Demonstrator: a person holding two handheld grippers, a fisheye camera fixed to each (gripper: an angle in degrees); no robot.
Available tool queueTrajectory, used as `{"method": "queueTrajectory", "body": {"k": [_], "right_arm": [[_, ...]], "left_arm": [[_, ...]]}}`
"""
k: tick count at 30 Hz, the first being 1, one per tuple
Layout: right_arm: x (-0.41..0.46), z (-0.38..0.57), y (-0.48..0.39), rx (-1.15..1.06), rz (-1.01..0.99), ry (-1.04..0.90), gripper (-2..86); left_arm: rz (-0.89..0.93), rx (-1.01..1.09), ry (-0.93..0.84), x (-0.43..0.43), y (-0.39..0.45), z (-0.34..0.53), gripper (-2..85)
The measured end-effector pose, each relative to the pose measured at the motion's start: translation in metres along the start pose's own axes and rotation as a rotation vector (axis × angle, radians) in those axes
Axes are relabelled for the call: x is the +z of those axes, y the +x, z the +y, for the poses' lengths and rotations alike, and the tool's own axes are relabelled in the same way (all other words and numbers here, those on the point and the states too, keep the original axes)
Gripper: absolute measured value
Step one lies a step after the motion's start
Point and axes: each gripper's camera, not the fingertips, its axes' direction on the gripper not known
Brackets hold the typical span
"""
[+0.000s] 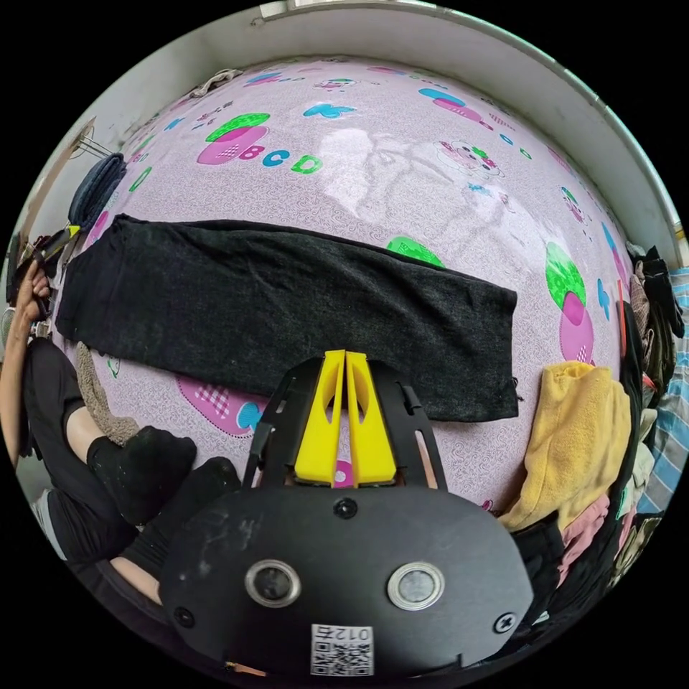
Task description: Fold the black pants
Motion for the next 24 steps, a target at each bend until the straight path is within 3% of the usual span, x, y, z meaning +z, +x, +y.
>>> {"method": "queueTrajectory", "body": {"k": [6,8,11,17,24], "right_arm": [[-0.015,0.004,0.084,-0.050,-0.033,-0.087,-0.7],[-0.029,-0.012,0.121,-0.067,-0.132,-0.227,-0.3],[-0.087,-0.038,0.146,-0.163,-0.220,-0.208,0.1],[-0.183,-0.108,0.122,-0.539,-0.197,-0.145,-0.4],[-0.165,-0.153,0.086,-0.700,-0.352,-0.045,0.3]], "left_arm": [[0.022,0.012,-0.096,0.042,-0.002,0.001,0.5],[0.019,0.012,-0.118,0.051,-0.006,-0.002,0.4],[0.014,0.032,-0.123,0.058,-0.008,-0.005,0.3],[0.027,0.009,-0.098,0.053,-0.010,-0.011,0.5],[0.031,0.030,-0.093,0.042,-0.013,-0.016,0.6]]}}
